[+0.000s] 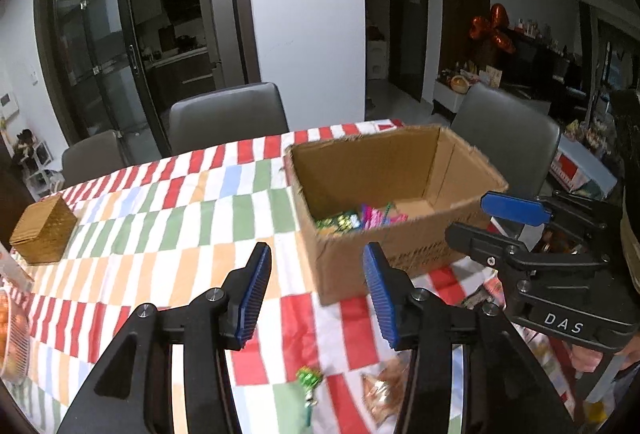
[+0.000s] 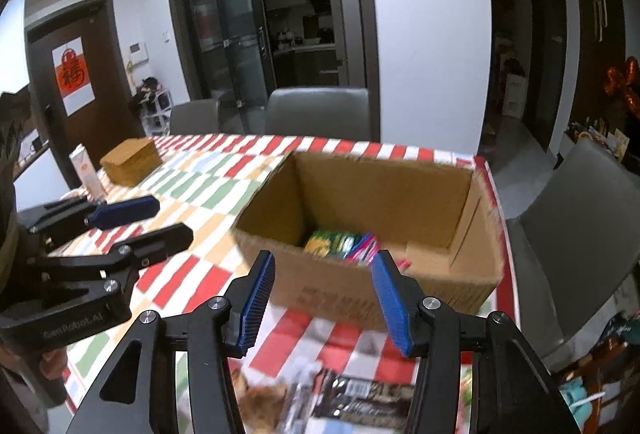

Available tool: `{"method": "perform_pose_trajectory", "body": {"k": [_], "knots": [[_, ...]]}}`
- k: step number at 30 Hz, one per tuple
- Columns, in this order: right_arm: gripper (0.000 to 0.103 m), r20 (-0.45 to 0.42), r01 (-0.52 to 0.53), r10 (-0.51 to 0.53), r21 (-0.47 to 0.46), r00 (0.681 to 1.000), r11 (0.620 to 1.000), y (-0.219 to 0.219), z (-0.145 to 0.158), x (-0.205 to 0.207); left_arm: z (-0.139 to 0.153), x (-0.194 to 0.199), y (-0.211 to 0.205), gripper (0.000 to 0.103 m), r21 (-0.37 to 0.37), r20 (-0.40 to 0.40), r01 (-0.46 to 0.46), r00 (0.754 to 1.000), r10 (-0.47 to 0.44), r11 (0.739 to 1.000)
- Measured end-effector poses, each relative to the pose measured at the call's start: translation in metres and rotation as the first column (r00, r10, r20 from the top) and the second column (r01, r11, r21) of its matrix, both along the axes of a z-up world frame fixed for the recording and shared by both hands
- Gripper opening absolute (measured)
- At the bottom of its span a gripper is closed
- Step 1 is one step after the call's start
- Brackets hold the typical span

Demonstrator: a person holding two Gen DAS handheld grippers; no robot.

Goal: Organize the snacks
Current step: 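Move both open tools back over the snacks on the table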

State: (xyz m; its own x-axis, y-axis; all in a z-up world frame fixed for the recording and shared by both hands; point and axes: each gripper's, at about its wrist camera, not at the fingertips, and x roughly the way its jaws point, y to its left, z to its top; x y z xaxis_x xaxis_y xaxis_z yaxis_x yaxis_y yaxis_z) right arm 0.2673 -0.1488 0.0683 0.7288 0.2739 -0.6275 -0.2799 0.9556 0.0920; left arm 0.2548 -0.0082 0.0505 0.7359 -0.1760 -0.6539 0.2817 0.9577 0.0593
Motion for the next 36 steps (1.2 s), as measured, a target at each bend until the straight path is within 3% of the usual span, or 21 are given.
{"method": "perform_pose_trajectory", "body": {"k": [10,18,26,36], "knots": [[0.052,-0.141,-0.008,0.007,-0.005,0.990,1.000,0.018,-0.048,-0.014,-0.036,-0.019,0.021,0.047,0.051,-0.063,-0.015,0.998,0.018,0.999],[0.051,-0.235,-0.029,0.024,-0.017,0.972,0.999,0.031,-0.084,-0.021,-0.079,-0.021,0.028,0.047,0.064,-0.179,-0.010,0.984,0.021,0.998],[0.040,-0.320,-0.046,0.033,-0.031,0.947,0.998,0.037,-0.117,-0.023,-0.120,-0.020,0.031,0.047,0.082,-0.269,0.012,0.963,0.011,0.997],[0.033,-0.387,-0.042,0.026,-0.033,0.922,0.999,0.037,-0.145,-0.015,-0.152,-0.005,0.030,0.047,0.066,-0.343,0.012,0.939,0.012,0.998]]}}
